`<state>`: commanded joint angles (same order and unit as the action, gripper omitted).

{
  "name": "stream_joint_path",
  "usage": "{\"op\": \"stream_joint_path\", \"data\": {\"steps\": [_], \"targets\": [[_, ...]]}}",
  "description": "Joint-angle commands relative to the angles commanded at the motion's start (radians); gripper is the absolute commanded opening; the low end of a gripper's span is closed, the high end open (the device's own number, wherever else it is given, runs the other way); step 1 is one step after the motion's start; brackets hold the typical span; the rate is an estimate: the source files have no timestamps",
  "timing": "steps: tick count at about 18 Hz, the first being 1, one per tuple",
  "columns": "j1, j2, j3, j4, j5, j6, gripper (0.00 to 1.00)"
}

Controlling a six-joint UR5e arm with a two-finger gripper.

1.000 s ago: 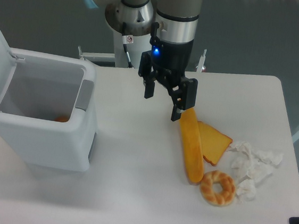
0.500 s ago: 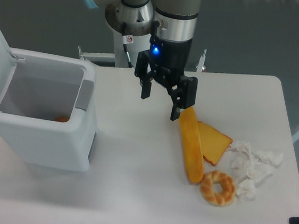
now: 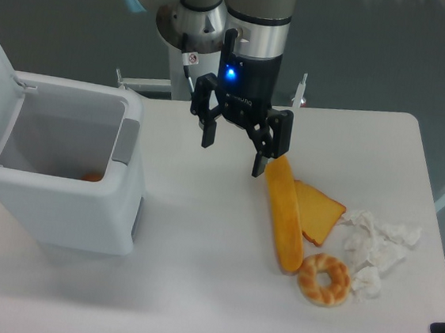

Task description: Close the trash can

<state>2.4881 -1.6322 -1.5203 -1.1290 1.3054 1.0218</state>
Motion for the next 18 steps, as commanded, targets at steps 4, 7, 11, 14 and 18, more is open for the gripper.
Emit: {"op": "stream_joint_path", "data": {"steps": [4, 7, 11, 14, 18], "targets": [[-0.017, 0.006, -0.003, 0.000, 0.000, -0.084, 1.00], [-0.031, 0.006, 0.003, 0.000, -0.002, -0.144, 1.00], [-0.075, 0.002, 0.005, 0.000, -0.003, -0.210, 1.00], [-0.087, 0.003, 0.003, 0.000, -0.003, -0.233, 1.00], [-0.109, 0.003, 0.003, 0.000, -0.096, -0.297, 1.00]]}}
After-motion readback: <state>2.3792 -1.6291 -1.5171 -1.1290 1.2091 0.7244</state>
